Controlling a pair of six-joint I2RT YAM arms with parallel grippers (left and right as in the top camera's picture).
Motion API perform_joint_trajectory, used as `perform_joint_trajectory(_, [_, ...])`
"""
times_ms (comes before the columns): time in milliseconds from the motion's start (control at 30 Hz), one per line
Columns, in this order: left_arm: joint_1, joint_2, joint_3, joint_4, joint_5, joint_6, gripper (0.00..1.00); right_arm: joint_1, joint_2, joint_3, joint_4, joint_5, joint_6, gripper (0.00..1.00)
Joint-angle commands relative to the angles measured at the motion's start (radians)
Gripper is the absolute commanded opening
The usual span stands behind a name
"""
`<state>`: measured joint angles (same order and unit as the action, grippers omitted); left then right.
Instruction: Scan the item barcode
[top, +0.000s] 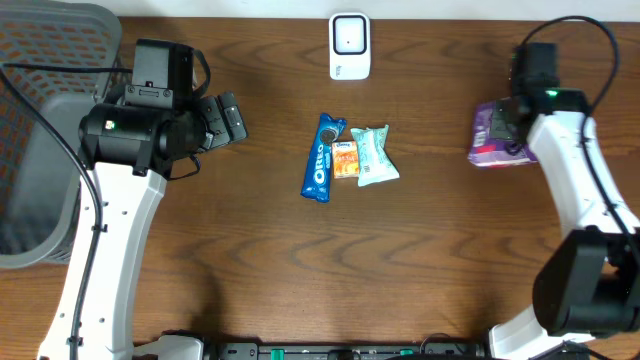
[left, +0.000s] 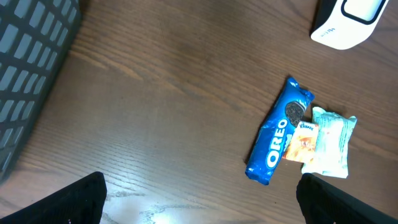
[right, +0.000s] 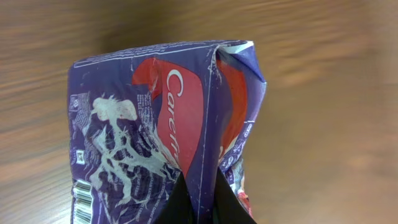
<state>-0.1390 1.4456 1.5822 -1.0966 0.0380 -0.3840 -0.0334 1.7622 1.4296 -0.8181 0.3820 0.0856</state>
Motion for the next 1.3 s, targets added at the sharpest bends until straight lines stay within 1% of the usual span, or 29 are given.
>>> perform_joint_trajectory(0, [0.005, -0.002, 0.004, -0.003, -0.013, 0.018, 0.98, 0.082, 0.072, -0.034, 0.018, 0.572, 0.138, 0.01])
perform_joint_trajectory(100, [0.005, -0.002, 0.004, -0.003, -0.013, 0.018, 0.98, 0.121, 0.144, -0.034, 0.027, 0.669, 0.138, 0.01])
perform_joint_trajectory(167, [0.005, -0.002, 0.004, -0.003, -0.013, 0.017, 0.98, 0.152, 0.194, -0.034, 0.027, 0.702, 0.138, 0.01])
perform_joint_trajectory(267, [0.005, -0.002, 0.004, -0.003, -0.013, 0.018, 0.98, 0.206, 0.254, -0.034, 0.025, 0.677, 0.138, 0.01])
perform_joint_trajectory(333, [0.005, -0.002, 0.004, -0.003, -0.013, 0.017, 0.98, 0.249, 0.291, -0.034, 0.025, 0.636, 0.138, 0.03])
perform_joint_trajectory(400, [0.005, -0.002, 0.004, -0.003, -0.013, 0.018, 0.98, 0.291, 0.315, -0.034, 0.029, 0.564, 0.138, 0.22])
perform_joint_trajectory(467, [0.005, -0.002, 0.004, -0.003, -0.013, 0.017, 0.98, 0.333, 0.314, -0.029, 0.037, 0.457, 0.139, 0.35])
perform_joint_trajectory(533, [0.005, -0.002, 0.004, -0.003, -0.013, 0.017, 0.98, 0.352, 0.303, 0.002, 0.032, 0.348, 0.139, 0.41])
perform_joint_trajectory(633, [0.005, -0.002, 0.004, -0.003, -0.013, 0.018, 0.98, 0.348, 0.282, 0.089, -0.014, 0.194, 0.138, 0.43])
perform_joint_trajectory(700, [0.005, -0.002, 0.004, -0.003, -0.013, 0.018, 0.98, 0.32, 0.264, 0.181, -0.074, 0.079, 0.138, 0.48])
perform_joint_trajectory(733, [0.005, -0.002, 0.004, -0.003, -0.013, 0.017, 0.98, 0.306, 0.257, 0.215, -0.095, 0.037, 0.135, 0.52])
perform_joint_trajectory(767, [0.005, -0.002, 0.004, -0.003, -0.013, 0.017, 0.98, 0.266, 0.244, 0.295, -0.145, -0.059, 0.116, 0.64])
perform_joint_trajectory(800, [0.005, -0.002, 0.004, -0.003, -0.013, 0.017, 0.98, 0.235, 0.24, 0.345, -0.177, -0.123, 0.104, 0.72])
perform_joint_trajectory(833, [0.005, -0.002, 0.004, -0.003, -0.013, 0.017, 0.98, 0.199, 0.237, 0.393, -0.212, -0.188, 0.086, 0.74])
perform_joint_trajectory(867, [0.005, -0.002, 0.004, -0.003, -0.013, 0.018, 0.98, 0.168, 0.237, 0.429, -0.243, -0.238, 0.072, 0.79])
perform_joint_trajectory(900, [0.005, -0.002, 0.004, -0.003, -0.013, 0.017, 0.98, 0.127, 0.237, 0.462, -0.276, -0.29, 0.054, 0.88])
perform_joint_trajectory(967, [0.005, -0.002, 0.004, -0.003, -0.013, 0.017, 0.98, 0.05, 0.237, 0.49, -0.318, -0.363, -0.002, 0.96])
perform_joint_trajectory(1000, [0.005, -0.002, 0.004, -0.003, -0.013, 0.018, 0.98, 0.003, 0.237, 0.491, -0.334, -0.391, -0.042, 0.99])
perform_joint_trajectory(1100, [0.005, -0.002, 0.004, -0.003, -0.013, 0.018, 0.98, -0.102, 0.243, 0.457, -0.352, -0.417, -0.147, 0.99])
perform_joint_trajectory(1167, [0.005, -0.002, 0.004, -0.003, -0.013, 0.017, 0.98, -0.156, 0.243, 0.409, -0.339, -0.47, -0.18, 0.99])
perform_joint_trajectory(1200, [0.005, -0.002, 0.004, -0.003, -0.013, 0.018, 0.98, -0.2, 0.243, 0.358, -0.319, -0.581, -0.253, 0.96])
perform_joint_trajectory(1233, [0.005, -0.002, 0.004, -0.003, -0.013, 0.018, 0.98, -0.214, 0.244, 0.339, -0.311, -0.629, -0.285, 0.96])
perform_joint_trajectory(1267, [0.005, -0.002, 0.004, -0.003, -0.013, 0.017, 0.98, -0.245, 0.245, 0.292, -0.288, -0.733, -0.356, 0.96])
